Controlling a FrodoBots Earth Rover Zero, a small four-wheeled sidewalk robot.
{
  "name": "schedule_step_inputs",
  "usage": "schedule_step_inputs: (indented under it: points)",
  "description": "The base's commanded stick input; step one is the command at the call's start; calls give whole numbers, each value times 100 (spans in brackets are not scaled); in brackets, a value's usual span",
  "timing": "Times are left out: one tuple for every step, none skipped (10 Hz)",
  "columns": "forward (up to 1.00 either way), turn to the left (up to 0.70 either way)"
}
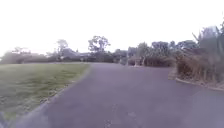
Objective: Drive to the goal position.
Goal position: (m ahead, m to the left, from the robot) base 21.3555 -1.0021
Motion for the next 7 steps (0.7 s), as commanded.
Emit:
schedule_step_inputs:
  points:
    - [70, 0]
    - [70, 0]
    - [70, 0]
    - [70, 0]
    - [70, 0]
    - [70, 0]
    - [70, 0]
